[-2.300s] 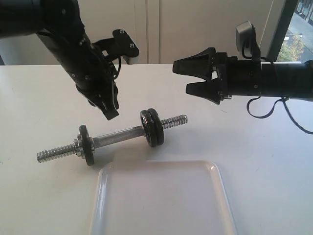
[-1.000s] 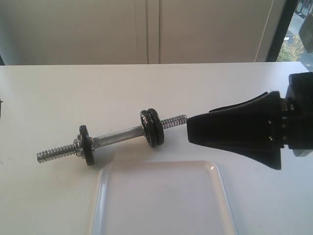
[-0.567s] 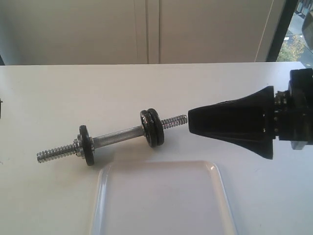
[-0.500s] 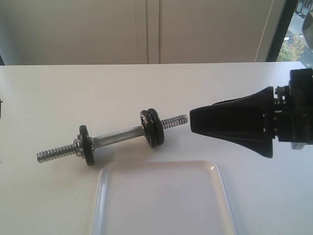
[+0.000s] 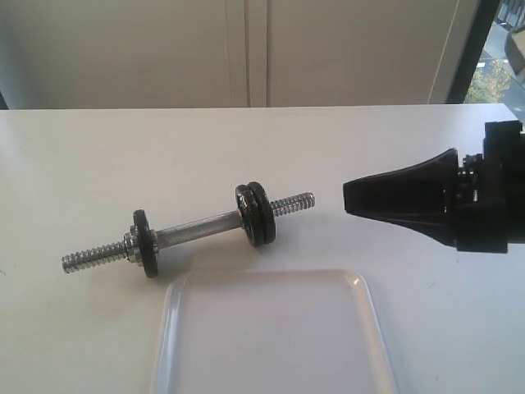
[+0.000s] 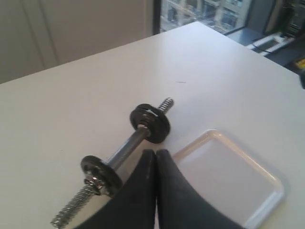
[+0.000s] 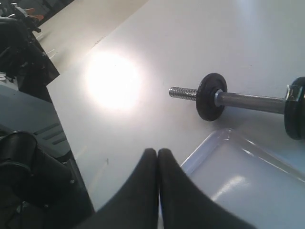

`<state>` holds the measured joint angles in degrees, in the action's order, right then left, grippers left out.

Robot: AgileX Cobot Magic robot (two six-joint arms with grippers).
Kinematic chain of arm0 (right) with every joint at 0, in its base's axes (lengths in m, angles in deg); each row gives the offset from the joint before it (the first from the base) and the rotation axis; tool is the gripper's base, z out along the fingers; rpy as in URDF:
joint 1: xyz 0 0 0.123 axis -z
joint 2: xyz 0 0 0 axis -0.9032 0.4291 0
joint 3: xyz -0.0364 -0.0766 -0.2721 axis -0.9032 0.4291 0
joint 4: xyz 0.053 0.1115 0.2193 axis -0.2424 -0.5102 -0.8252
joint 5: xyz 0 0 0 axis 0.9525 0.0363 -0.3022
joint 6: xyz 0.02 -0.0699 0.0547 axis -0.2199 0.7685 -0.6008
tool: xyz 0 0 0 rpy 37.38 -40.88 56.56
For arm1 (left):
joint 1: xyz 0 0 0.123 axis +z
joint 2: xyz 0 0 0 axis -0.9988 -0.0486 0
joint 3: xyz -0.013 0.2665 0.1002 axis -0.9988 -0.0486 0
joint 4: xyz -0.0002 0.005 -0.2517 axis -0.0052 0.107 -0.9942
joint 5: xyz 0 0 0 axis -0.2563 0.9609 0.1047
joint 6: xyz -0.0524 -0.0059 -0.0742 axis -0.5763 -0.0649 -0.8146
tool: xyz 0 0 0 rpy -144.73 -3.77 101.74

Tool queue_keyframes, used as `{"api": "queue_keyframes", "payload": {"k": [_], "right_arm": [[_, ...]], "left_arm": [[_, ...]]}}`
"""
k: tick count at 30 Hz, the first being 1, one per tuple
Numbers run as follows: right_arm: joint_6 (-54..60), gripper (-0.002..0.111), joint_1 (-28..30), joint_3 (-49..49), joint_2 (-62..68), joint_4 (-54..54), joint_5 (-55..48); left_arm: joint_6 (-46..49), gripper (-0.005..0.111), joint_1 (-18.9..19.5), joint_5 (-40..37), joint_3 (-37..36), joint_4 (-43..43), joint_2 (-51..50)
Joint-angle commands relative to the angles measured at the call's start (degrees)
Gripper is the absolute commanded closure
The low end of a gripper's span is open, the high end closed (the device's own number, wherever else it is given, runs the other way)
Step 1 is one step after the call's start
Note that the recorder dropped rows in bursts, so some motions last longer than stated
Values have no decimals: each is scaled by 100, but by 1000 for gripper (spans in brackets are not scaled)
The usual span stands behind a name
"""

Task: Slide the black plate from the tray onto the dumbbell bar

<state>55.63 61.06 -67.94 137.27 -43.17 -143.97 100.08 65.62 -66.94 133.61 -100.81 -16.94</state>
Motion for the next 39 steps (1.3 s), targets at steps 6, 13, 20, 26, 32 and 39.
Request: {"api": "queue_keyframes", "payload": {"k": [6,13,20,26,32,39], "right_arm": [[86,108,-3,16,-35,49,209],[86,108,-3,16,-35,49,209],[86,108,-3,16,-35,49,209],[86,108,-3,16,-35,49,209],[86,108,-3,16,-35,49,209],[86,108,-3,16,-35,49,209]], "left_arm": [[-47,107,503,-46,-14,-58,65],[-47,107,503,-46,-14,-58,65],[-47,107,503,-46,-14,-58,65],[-47,107,503,-36,-190,-23,458],[-47,107,927,-11,-814,-9,1301],[-47,107,1541,-20,-1843,28,2435]]}}
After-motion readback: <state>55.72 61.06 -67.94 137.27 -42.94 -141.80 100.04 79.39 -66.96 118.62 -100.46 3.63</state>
